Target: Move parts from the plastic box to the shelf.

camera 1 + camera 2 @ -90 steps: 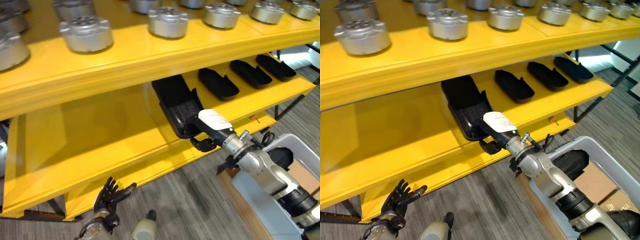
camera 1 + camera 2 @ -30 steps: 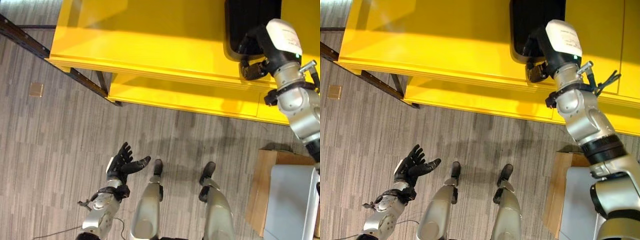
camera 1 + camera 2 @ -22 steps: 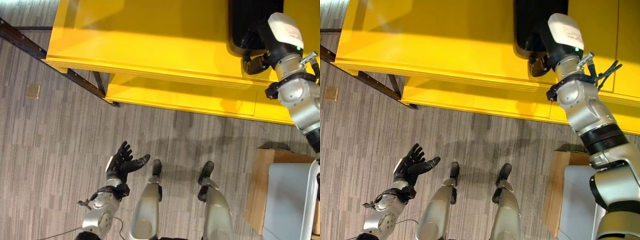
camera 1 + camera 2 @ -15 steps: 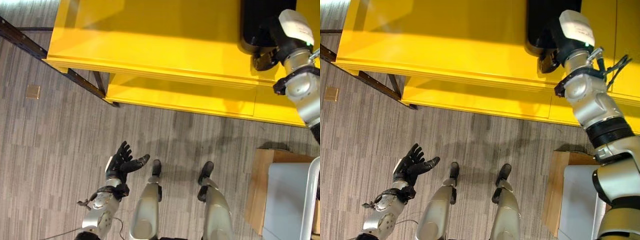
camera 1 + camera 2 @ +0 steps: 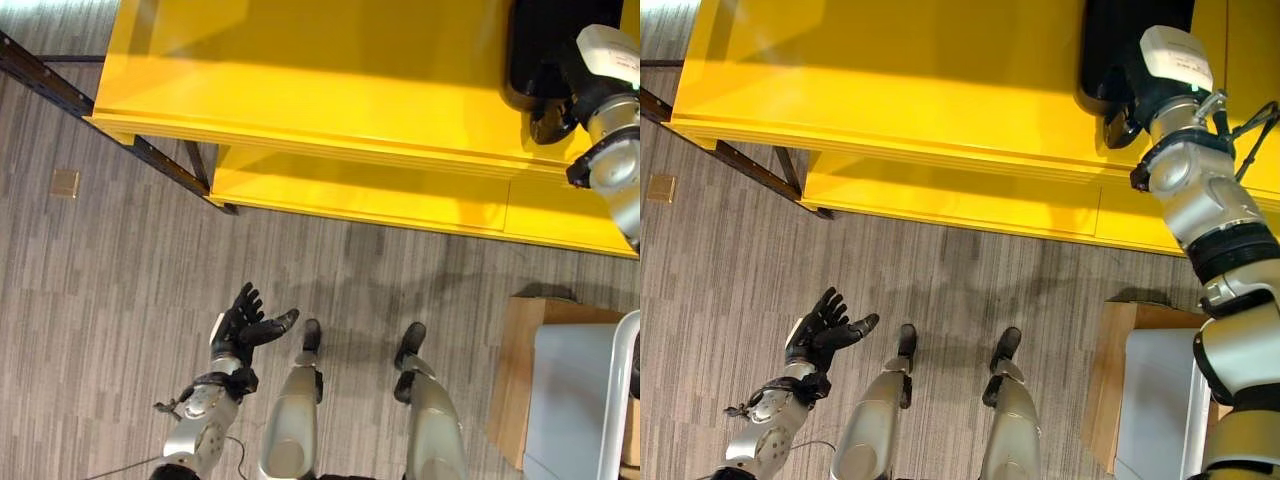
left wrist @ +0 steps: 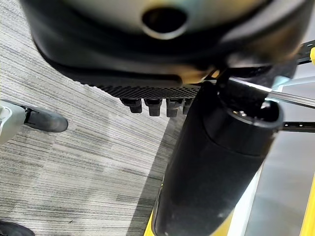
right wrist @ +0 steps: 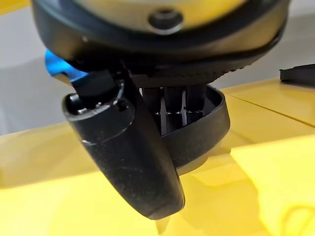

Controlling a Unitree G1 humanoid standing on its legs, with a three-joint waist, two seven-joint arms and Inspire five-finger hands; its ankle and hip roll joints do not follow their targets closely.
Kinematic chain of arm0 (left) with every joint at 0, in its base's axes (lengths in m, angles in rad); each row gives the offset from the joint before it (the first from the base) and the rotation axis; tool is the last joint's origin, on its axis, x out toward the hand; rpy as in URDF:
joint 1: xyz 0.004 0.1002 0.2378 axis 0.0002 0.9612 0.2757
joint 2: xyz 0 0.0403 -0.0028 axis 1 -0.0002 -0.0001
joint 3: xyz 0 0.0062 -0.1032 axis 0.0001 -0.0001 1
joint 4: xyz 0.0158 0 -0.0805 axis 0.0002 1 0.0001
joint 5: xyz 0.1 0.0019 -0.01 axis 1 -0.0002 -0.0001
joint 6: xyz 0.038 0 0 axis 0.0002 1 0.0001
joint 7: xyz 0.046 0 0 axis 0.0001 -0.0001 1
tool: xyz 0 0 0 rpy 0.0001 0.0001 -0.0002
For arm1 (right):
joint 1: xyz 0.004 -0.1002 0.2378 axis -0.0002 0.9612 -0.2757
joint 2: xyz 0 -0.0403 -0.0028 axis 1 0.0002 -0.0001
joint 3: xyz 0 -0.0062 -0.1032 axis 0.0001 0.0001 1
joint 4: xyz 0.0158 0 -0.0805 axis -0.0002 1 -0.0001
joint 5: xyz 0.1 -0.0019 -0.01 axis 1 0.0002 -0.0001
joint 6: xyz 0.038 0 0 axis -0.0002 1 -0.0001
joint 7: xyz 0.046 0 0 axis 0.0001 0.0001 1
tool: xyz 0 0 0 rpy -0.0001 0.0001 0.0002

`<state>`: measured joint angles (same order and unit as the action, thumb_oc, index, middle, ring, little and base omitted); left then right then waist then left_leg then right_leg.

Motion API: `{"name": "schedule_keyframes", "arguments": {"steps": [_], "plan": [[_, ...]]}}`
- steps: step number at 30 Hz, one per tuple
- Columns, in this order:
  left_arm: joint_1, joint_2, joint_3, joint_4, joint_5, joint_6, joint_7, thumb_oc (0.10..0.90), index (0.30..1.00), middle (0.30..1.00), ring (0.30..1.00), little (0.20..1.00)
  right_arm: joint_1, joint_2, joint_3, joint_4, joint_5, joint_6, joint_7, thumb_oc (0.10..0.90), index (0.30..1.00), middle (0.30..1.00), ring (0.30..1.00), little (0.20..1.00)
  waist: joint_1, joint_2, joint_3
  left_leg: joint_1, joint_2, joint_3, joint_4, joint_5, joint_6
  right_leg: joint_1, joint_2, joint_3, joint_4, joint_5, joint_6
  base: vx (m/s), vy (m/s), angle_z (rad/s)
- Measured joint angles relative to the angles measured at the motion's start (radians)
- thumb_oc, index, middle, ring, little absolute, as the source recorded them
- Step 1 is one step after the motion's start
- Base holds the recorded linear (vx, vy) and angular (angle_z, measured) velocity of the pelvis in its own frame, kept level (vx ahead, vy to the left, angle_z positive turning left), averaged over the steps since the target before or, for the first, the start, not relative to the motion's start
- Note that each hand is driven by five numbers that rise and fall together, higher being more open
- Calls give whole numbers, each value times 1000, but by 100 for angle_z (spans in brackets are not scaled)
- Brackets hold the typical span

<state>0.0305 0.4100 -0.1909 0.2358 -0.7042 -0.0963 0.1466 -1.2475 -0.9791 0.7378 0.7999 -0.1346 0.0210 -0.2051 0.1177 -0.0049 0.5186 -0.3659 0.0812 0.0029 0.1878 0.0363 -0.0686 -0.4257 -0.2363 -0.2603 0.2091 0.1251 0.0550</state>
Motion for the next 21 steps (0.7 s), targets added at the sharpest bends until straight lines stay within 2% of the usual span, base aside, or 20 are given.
{"name": "schedule_keyframes", "arguments": {"steps": [8, 9, 10, 11, 14, 21], "plan": [[-1, 0, -1, 0, 0, -12, 0, 900, 1000, 1000, 1000, 1000, -10, 0, 4, 12, -2, 3, 4, 400, 300, 300, 300, 300, -2, 0, 0, 0, 2, -2, 0, 1, -1, 0, 2, -1, 0, 0, 0, 0, 0, 0], [-3, 0, 0, 0, 0, -15, 0, 900, 1000, 1000, 1000, 1000, -11, 0, 5, 12, -3, 3, 4, 416, 322, 322, 322, 322, -1, 0, 0, -1, 2, -2, -1, 1, -1, 0, 1, -1, 0, 0, 0, 0, 0, 0], [-3, 0, 0, 0, 0, -15, 0, 900, 1000, 1000, 1000, 1000, -11, 0, 5, 12, -5, 3, 4, 725, 756, 756, 756, 756, 0, 0, 0, -1, 2, -2, -1, 1, -1, 0, 1, -2, -1, 0, 0, 0, 0, 0], [-3, 0, 0, 0, 0, -15, 0, 900, 1000, 1000, 1000, 1000, -12, 0, 5, 12, -6, 3, 4, 900, 1000, 1000, 1000, 1000, 0, 0, 0, -1, 2, -3, -1, 1, -1, 0, 1, -2, -1, 0, 0, 0, 0, 0], [-4, 0, 0, 0, 0, -15, 0, 900, 1000, 1000, 1000, 1000, -63, -1, 82, 35, -41, 6, 16, 900, 1000, 1000, 1000, 1000, -3, 0, 0, -2, 2, -3, -1, 1, -1, 0, 1, -3, -1, 0, 0, 0, 0, 0], [-6, 0, 2, 0, 0, -15, 3, 900, 1000, 1000, 1000, 1000, -141, -1, 89, 31, -91, 7, 11, 900, 1000, 1000, 1000, 1000, -1, 0, 0, -2, 1, -4, -1, 1, -2, 0, 1, -3, -1, 0, 0, 0, 0, 0]]}}
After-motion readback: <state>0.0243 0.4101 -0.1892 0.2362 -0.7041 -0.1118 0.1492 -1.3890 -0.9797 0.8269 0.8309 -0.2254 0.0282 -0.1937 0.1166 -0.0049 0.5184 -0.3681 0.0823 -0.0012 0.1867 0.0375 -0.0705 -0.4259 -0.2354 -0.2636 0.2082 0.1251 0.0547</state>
